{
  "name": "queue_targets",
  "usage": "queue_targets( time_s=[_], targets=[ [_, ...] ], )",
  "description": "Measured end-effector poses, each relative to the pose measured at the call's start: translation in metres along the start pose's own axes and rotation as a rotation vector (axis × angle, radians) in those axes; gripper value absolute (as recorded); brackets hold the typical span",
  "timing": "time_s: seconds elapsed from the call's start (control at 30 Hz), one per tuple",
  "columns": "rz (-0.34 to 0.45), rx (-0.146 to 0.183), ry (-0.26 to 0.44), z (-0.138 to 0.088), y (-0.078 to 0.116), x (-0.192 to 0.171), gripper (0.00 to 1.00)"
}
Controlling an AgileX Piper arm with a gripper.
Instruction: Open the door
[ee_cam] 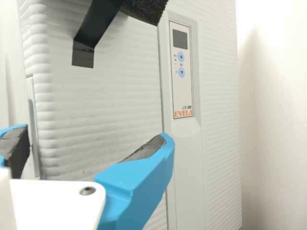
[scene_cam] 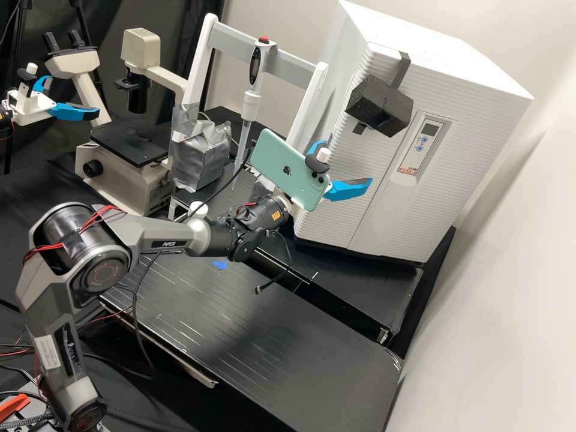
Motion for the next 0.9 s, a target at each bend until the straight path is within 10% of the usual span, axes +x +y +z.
queue_targets(
  time_s=[0.27,0.3,0.9],
  targets=[
    [-0.01,-0.017,-0.015,0.0006,-0.0011,0.0004,1.0],
    [-0.009,-0.02,-0.014,-0.0003,-0.0004,0.0011,0.0],
    [-0.004,-0.023,-0.025,0.0046,0.0012,0.0032,0.0]
  ],
)
